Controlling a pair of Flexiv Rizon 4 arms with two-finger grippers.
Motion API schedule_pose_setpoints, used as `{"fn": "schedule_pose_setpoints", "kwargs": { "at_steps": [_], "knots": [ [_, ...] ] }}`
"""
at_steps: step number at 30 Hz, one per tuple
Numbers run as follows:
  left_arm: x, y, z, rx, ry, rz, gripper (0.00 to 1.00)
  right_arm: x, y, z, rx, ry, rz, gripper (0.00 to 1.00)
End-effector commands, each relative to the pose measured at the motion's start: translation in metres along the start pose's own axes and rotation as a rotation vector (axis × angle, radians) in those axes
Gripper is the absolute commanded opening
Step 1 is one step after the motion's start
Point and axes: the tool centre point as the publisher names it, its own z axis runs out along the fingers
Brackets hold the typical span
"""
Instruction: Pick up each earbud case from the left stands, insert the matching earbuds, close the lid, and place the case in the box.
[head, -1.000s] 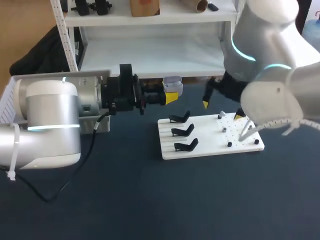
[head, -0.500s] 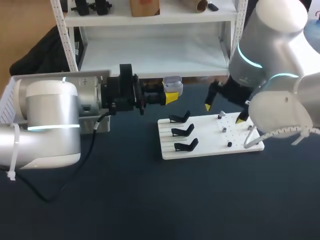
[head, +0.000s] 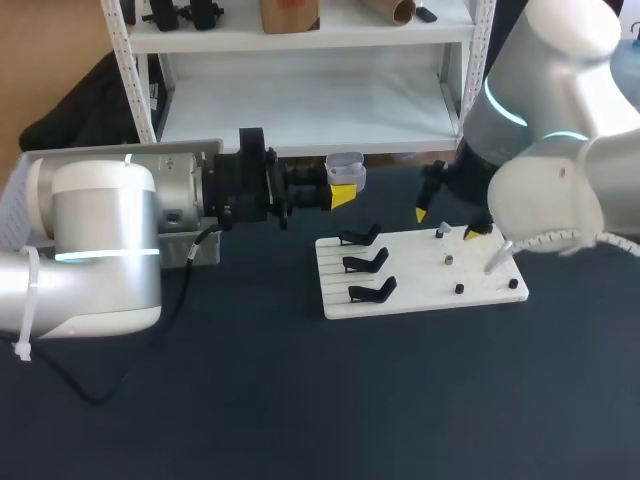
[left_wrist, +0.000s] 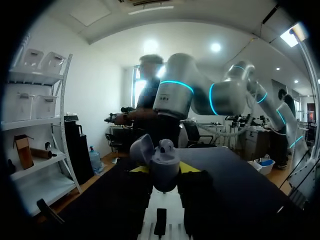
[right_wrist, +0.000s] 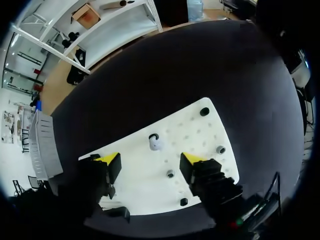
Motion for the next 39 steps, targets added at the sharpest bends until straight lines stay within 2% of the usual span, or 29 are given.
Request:
{"fn": "schedule_pose_setpoints", "kwargs": {
  "at_steps": [1, 6, 22, 33, 36, 39],
  "knots": [
    [0.001, -0.001, 0.0, -0.004, -0.003, 0.001, 0.0, -0.004, 0.001, 0.002, 0.006, 0.022, 0.005, 0.49],
    [0.001, -0.001, 0.0, -0.004, -0.003, 0.001, 0.0, -0.002, -0.002, 0.005, -0.003, 0.042, 0.029, 0.43],
    [0.001, -0.001, 0.0, -0.004, -0.003, 0.001, 0.0, -0.009, -0.003, 0.018, -0.02, 0.087, 0.046, 0.42],
    [0.001, -0.001, 0.0, -0.004, -0.003, 0.001, 0.0, -0.014, -0.004, 0.023, -0.017, 0.093, 0.038, 0.31],
    [0.001, -0.001, 0.0, -0.004, -0.003, 0.001, 0.0, -0.013, -0.004, 0.023, -0.015, 0.093, 0.036, 0.24],
    [0.001, -0.001, 0.0, -0.004, -0.003, 0.001, 0.0, -0.012, -0.005, 0.024, -0.011, 0.094, 0.037, 0.23]
  ]
}}
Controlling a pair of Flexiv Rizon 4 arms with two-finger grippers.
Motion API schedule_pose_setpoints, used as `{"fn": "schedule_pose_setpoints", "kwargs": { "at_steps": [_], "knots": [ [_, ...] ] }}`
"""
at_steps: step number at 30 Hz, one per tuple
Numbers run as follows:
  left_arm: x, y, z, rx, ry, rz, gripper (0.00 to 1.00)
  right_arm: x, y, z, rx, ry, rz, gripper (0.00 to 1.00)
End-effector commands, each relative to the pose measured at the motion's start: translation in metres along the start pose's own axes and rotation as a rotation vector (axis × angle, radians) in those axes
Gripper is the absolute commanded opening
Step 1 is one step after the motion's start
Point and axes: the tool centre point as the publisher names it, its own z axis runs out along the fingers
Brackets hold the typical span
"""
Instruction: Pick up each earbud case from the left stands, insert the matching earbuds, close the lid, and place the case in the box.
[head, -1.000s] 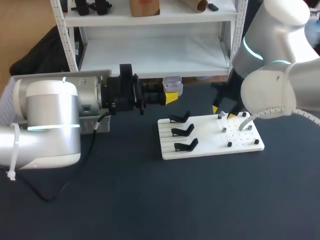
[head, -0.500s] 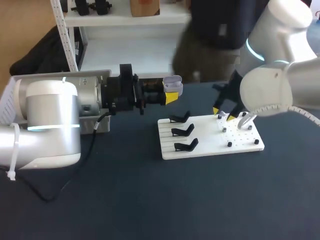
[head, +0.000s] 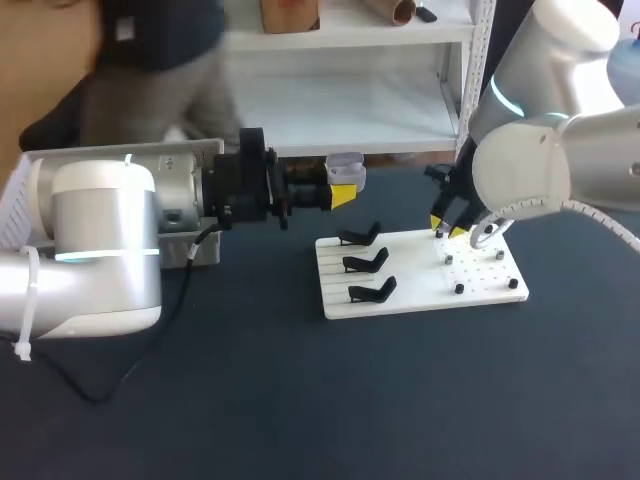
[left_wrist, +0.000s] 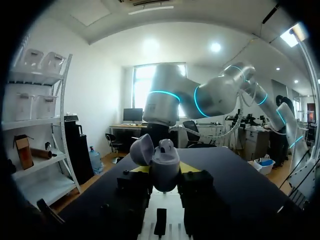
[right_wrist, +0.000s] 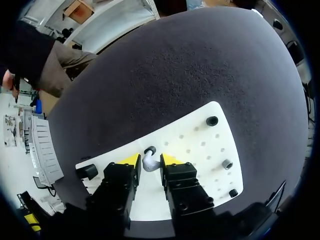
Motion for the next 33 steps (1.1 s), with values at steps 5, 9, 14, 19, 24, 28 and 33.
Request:
{"fn": "schedule_pose_setpoints", "kwargs": {
  "at_steps": [5, 9, 14, 19, 24, 28, 33],
  "knots": [
    [0.0006, -0.0008, -0.0001, -0.004, -0.003, 0.001, 0.0, 0.0018, -0.0038, 0.0004, 0.012, 0.001, 0.007, 0.24],
    [0.0006, -0.0008, -0.0001, -0.004, -0.003, 0.001, 0.0, 0.0026, -0.0056, 0.0005, 0.014, 0.001, 0.013, 0.26],
    [0.0006, -0.0008, -0.0001, -0.004, -0.003, 0.001, 0.0, 0.0053, -0.0063, 0.0012, 0.017, 0.004, 0.003, 0.24],
    [0.0006, -0.0008, -0.0001, -0.004, -0.003, 0.001, 0.0, 0.0064, -0.006, 0.0021, 0.021, 0.007, -0.027, 0.25],
    [0.0006, -0.0008, -0.0001, -0.004, -0.003, 0.001, 0.0, 0.005, -0.0078, 0.0024, 0.025, 0.003, -0.048, 0.31],
    [0.0006, -0.0008, -0.0001, -0.004, -0.003, 0.001, 0.0, 0.0036, -0.0081, 0.0015, 0.024, 0.004, -0.06, 0.31],
    [0.0006, -0.0008, -0.0001, -0.004, -0.003, 0.001, 0.0, 0.005, -0.0075, 0.0012, 0.015, 0.007, -0.085, 0.29]
  ]
}}
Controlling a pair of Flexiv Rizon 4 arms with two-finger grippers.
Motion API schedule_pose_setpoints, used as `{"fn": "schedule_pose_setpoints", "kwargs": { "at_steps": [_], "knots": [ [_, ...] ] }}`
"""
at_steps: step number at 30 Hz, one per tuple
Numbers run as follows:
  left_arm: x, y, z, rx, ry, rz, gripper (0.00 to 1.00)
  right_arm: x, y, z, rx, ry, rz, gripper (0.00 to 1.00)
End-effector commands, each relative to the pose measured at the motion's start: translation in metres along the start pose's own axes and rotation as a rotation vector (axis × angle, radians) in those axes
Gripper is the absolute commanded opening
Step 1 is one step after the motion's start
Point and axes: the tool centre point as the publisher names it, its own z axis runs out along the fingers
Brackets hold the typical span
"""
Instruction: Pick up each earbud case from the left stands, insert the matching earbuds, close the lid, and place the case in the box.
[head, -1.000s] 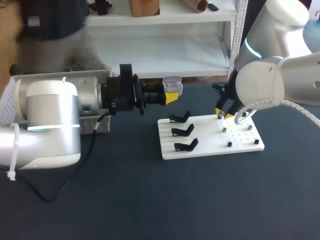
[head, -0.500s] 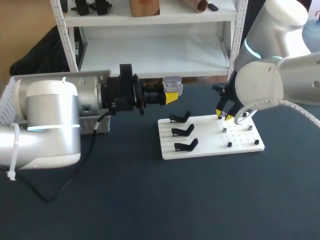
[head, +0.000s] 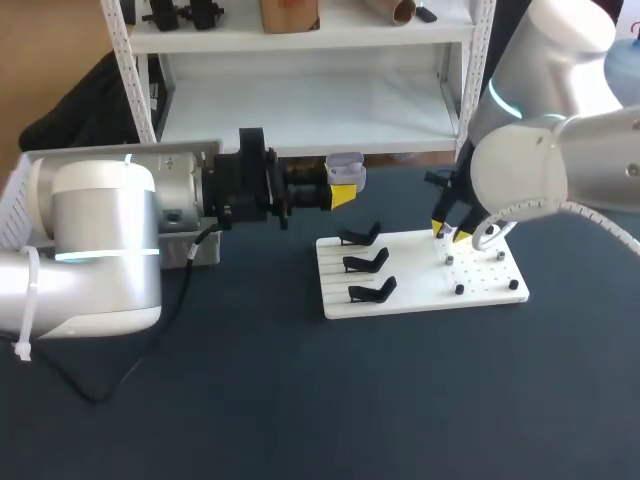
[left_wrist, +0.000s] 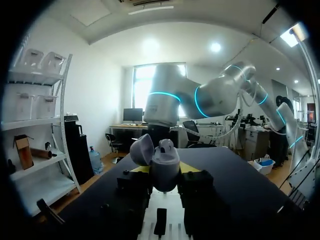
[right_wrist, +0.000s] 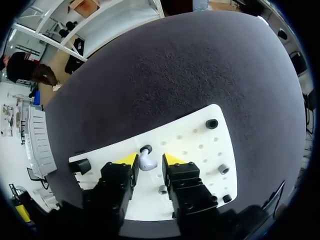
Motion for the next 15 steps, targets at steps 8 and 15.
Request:
{"fn": "schedule_pose_setpoints", "kwargs": {
  "at_steps": [8, 15],
  "knots": [
    [0.0006, -0.0008, -0.0001, -0.004, -0.003, 0.001, 0.0, 0.0019, 0.0004, -0.0013, -0.003, 0.001, -0.015, 0.2],
    [0.0006, -0.0008, -0.0001, -0.004, -0.003, 0.001, 0.0, 0.0023, 0.0022, 0.0, 0.002, 0.004, -0.015, 0.0]
  ]
}}
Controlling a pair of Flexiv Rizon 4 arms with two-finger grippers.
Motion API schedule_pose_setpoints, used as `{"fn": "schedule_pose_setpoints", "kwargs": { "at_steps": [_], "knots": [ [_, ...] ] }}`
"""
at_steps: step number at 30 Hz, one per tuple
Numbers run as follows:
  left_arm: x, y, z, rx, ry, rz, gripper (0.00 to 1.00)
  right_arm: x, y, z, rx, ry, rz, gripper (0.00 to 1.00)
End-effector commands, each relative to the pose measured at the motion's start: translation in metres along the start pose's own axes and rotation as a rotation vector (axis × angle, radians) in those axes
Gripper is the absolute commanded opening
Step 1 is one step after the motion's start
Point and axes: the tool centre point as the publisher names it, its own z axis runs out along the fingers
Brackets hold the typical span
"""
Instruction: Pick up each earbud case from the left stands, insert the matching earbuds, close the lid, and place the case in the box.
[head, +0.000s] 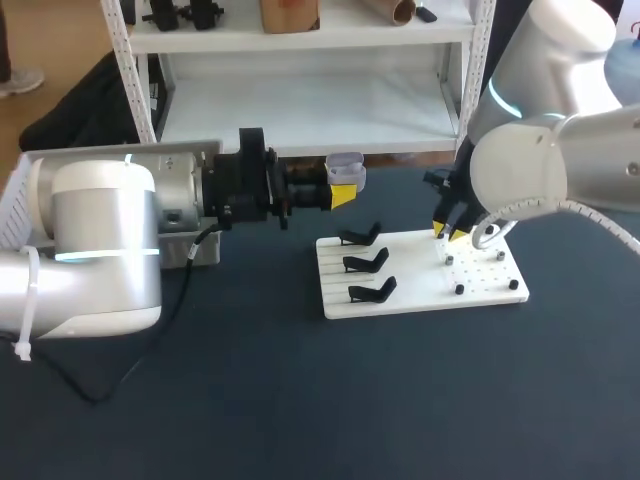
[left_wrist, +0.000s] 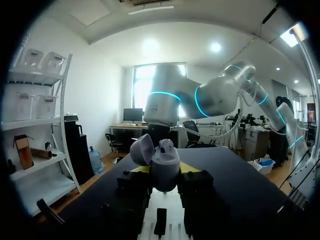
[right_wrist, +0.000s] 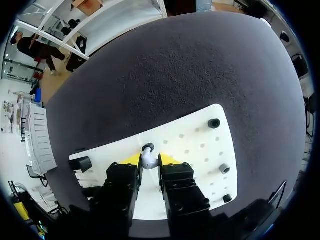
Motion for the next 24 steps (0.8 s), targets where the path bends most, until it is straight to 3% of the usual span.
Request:
{"fn": "schedule_pose_setpoints", "kwargs": {
  "at_steps": [1, 14, 24],
  "knots": [
    [0.001, -0.001, 0.0, -0.004, -0.003, 0.001, 0.0, 0.001, 0.001, 0.0, 0.004, 0.0, 0.0, 0.0],
    [0.001, -0.001, 0.0, -0.004, -0.003, 0.001, 0.0, 0.006, 0.007, -0.031, 0.023, -0.031, -0.003, 0.0],
    [0.001, -0.001, 0.0, -0.004, -0.003, 0.001, 0.0, 0.036, 0.01, -0.103, 0.058, -0.045, -0.184, 0.0]
  ]
}}
